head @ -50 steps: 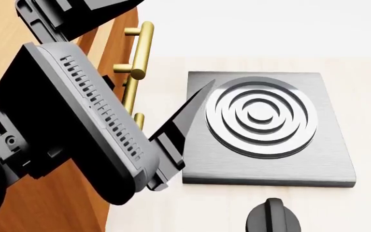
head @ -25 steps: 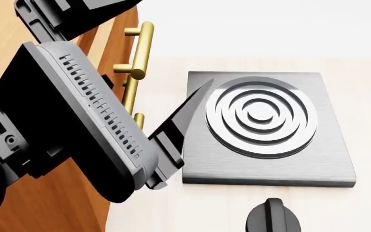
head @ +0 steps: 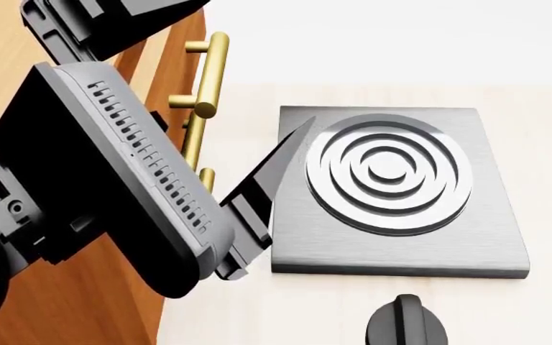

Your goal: Pick the akita bowl on the wooden cabinet and place it on the plate.

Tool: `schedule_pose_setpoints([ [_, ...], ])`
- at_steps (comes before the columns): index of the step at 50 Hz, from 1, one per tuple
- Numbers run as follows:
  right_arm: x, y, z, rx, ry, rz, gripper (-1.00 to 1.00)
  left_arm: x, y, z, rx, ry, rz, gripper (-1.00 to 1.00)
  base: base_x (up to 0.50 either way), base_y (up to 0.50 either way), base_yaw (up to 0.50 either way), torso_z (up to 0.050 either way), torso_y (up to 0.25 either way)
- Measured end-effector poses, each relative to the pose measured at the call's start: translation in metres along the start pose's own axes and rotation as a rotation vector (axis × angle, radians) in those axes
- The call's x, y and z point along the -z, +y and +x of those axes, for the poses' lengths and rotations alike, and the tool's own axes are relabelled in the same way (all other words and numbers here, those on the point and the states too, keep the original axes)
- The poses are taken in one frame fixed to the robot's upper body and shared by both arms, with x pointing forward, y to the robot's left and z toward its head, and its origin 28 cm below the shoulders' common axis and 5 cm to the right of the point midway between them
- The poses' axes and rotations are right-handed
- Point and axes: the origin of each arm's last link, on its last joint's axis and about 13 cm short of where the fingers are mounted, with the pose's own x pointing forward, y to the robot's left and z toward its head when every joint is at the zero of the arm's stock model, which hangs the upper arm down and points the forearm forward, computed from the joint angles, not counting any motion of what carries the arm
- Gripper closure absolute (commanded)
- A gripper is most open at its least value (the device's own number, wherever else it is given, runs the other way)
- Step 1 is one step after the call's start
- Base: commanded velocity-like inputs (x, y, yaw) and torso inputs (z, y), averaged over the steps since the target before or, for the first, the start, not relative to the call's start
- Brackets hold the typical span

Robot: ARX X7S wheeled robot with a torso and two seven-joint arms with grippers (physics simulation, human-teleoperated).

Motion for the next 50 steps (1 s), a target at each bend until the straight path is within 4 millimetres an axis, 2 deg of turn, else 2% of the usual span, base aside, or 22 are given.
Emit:
schedule_pose_setpoints([
  [18, 0.009, -0.01, -0.006, 0.007, -0.004, -0.019, 1.0, 0.002, 0.0, 0.0, -0.001, 0.003, -0.004, -1.0, 0.0, 0.0, 0.0, 0.001, 0.0],
  [50, 0.024, -0.024, 0.008, 0.063, 0.002, -0.018, 1.0, 0.005, 0.0, 0.001, -0.001, 0.006, -0.014, -1.0, 0.0, 0.0, 0.0, 0.0, 0.0],
])
